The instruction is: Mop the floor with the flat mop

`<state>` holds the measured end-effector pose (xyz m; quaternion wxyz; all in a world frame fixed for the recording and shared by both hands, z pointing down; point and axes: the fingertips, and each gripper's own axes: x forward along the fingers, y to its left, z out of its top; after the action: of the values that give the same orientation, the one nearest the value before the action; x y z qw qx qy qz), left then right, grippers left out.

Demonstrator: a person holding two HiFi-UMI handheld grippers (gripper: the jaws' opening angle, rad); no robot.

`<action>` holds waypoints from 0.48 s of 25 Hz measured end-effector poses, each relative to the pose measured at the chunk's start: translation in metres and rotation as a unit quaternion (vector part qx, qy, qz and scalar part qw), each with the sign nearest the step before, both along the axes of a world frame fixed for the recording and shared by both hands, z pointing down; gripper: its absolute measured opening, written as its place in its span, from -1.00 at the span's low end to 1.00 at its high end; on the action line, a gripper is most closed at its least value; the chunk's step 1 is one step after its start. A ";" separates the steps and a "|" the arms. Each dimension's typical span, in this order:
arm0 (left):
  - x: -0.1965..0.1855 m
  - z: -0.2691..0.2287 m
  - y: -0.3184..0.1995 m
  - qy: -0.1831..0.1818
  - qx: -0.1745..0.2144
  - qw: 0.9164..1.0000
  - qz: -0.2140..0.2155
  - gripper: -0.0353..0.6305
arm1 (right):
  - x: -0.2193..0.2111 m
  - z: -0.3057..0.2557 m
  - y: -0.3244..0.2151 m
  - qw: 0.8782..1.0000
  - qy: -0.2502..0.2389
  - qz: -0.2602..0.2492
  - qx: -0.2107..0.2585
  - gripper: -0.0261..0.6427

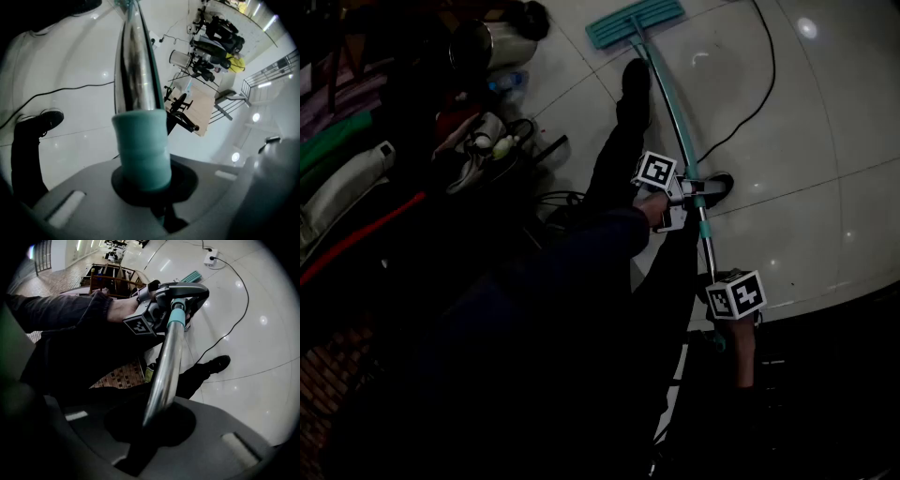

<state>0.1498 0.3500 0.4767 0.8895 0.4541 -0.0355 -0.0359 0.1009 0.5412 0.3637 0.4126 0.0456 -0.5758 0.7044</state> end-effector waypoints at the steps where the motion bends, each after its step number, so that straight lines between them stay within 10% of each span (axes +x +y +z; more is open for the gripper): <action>1: 0.000 0.001 -0.002 -0.001 0.000 1.000 -0.003 -0.87 | 0.000 0.001 -0.002 1.000 0.001 0.001 0.000 -0.81; 12: -0.027 0.025 -0.074 -0.012 0.002 0.999 -0.035 -0.86 | -0.021 0.024 -0.072 1.000 0.014 -0.023 0.005 -0.81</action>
<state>0.1224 0.2762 0.5013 0.8863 0.4548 -0.0618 -0.0618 0.0799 0.4693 0.3878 0.4366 0.0448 -0.5744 0.6909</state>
